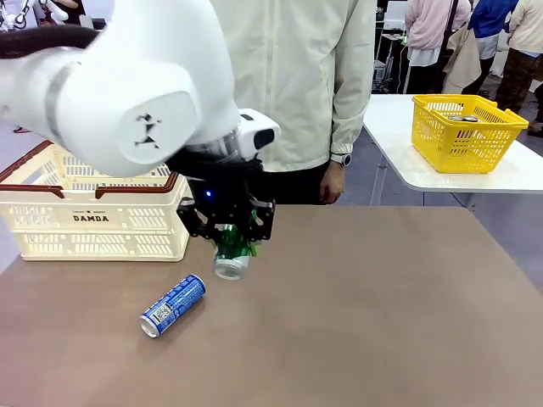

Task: Place the drinks into the Shopping basket.
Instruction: Pick up one drink and place it into the Shopping basket.

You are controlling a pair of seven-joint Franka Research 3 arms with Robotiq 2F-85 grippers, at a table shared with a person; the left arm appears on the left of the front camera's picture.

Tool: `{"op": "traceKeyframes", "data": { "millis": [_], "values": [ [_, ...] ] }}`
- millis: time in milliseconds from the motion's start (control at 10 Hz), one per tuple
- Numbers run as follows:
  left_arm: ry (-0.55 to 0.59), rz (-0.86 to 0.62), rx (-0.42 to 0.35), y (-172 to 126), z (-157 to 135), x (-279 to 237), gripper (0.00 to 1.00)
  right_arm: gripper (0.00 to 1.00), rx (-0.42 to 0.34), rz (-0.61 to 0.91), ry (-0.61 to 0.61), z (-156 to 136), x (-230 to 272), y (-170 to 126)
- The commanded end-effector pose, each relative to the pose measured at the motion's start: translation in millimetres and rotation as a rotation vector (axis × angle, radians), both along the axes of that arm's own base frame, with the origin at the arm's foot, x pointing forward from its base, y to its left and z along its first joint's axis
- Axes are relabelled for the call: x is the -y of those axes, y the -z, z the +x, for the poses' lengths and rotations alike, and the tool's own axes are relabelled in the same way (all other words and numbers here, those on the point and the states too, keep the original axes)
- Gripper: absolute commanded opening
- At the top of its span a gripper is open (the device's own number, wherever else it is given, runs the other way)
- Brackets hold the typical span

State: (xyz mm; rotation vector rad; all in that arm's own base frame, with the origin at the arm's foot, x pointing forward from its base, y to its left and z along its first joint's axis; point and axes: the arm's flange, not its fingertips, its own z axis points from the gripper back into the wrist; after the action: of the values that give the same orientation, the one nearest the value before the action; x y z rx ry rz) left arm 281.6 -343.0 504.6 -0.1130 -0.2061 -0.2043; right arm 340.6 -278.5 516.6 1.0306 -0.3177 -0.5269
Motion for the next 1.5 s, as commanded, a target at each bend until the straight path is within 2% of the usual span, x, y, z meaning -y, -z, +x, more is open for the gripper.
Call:
{"op": "traceKeyframes", "data": {
  "millis": [0,100,200,300,400,500,600,700,800,900,1000,1100,1200,1400],
  "values": [
    [-0.014,-0.015,0.009,-13.0,5.0,5.0,0.00,1.00,0.005,-0.017,-0.017,-2.8,-0.1,-1.2],
    [-0.014,-0.015,0.009,-13.0,5.0,5.0,0.00,1.00,0.005,-0.017,-0.017,-2.8,-0.1,-1.2],
    [0.004,0.001,-0.010,4.5,3.3,4.5,0.00,1.00,0.005,-0.017,-0.017,-2.8,-0.1,-1.2],
    [-0.102,-0.008,0.015,-3.0,31.7,-20.5,0.00,1.00,0.005,-0.017,-0.017,-2.8,-0.1,-1.2],
    [-0.277,0.012,0.022,-3.2,82.3,-62.8,0.00,1.00,0.005,-0.017,-0.017,-2.8,-0.1,-1.2],
    [-0.361,-0.008,0.020,-3.4,131.1,-108.1,0.00,1.00,0.005,-0.017,-0.017,-2.8,-0.1,-1.2],
    [-0.381,-0.036,0.003,-1.0,170.5,-147.9,0.00,1.00,0.005,-0.017,-0.017,-2.8,-0.1,-1.2],
    [-0.333,-0.080,-0.033,2.8,209.0,-188.8,0.00,1.00,0.005,-0.017,-0.017,-2.8,-0.1,-1.2],
    [-0.290,-0.158,-0.132,-0.3,230.9,-219.9,0.00,1.00,0.005,-0.017,-0.017,-2.8,-0.1,-1.2],
    [-0.273,-0.288,-0.223,-13.9,242.5,-245.5,0.00,1.00,0.005,-0.017,-0.017,-2.8,-0.1,-1.2],
    [-0.335,-0.365,-0.298,-31.2,243.8,-262.3,0.00,1.00,0.005,-0.017,-0.017,-2.8,-0.1,-1.2],
    [-0.412,-0.369,-0.314,-42.8,240.1,-275.0,0.00,1.00,0.005,-0.017,-0.017,-2.8,-0.1,-1.2],
    [-0.426,-0.407,-0.347,-50.7,234.5,-284.7,0.00,1.00,0.005,-0.017,-0.017,-2.8,-0.1,-1.2],
    [-0.439,-0.412,-0.300,-58.7,232.9,-291.7,0.00,1.00,0.005,-0.017,-0.017,-2.8,-0.1,-1.2]
  ]
}}
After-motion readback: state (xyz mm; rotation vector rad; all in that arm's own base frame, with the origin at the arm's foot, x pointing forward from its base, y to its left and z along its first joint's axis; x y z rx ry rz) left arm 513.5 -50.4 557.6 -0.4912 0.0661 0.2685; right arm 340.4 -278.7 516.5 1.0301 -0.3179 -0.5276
